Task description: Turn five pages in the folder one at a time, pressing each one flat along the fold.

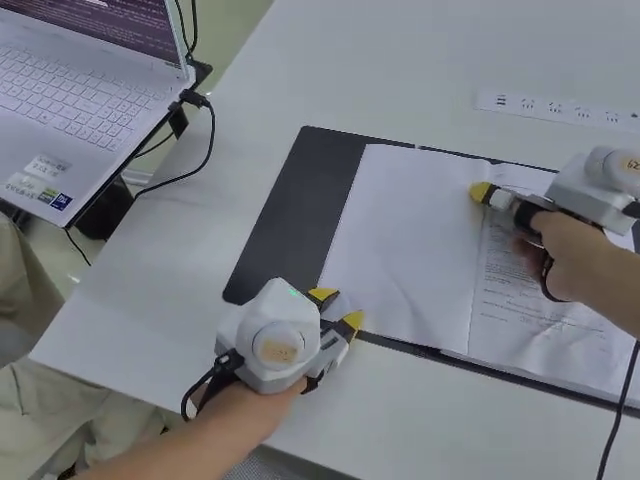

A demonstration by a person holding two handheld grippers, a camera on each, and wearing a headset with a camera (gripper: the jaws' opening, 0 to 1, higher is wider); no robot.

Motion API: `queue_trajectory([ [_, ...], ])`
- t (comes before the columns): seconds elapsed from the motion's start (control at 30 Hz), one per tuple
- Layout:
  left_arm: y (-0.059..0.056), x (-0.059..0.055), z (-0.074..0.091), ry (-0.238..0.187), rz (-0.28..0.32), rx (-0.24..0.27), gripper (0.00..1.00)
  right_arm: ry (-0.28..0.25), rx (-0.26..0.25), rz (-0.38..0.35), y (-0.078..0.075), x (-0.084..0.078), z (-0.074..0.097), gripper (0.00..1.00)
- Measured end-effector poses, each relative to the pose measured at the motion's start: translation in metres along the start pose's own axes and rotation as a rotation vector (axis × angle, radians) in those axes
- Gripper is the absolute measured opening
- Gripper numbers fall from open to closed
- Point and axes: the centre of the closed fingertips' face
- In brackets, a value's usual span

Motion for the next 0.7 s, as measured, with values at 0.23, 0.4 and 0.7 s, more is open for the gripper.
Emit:
queue_trajectory([
  [0.23,0.0,0.001,0.001,-0.002,0.002,-0.004,0.21,-0.057,-0.031,-0.028,-0.019,0.017,-0.02,0.0],
  [0.4,0.0,0.001,0.001,-0.007,0.012,-0.002,0.21,-0.087,-0.061,-0.068,-0.028,0.027,-0.029,0.0],
  [0.7,0.001,0.001,0.001,-0.012,0.015,-0.004,0.21,-0.085,-0.076,-0.068,-0.029,0.03,-0.031,0.0],
])
Point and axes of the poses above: the centre of the closed fingertips' face, and the gripper's own axes: z roughly backward along the fingers, y roughly to its left, x roughly out of its top, and after that the axes turned 7 degrees about z, right-handed
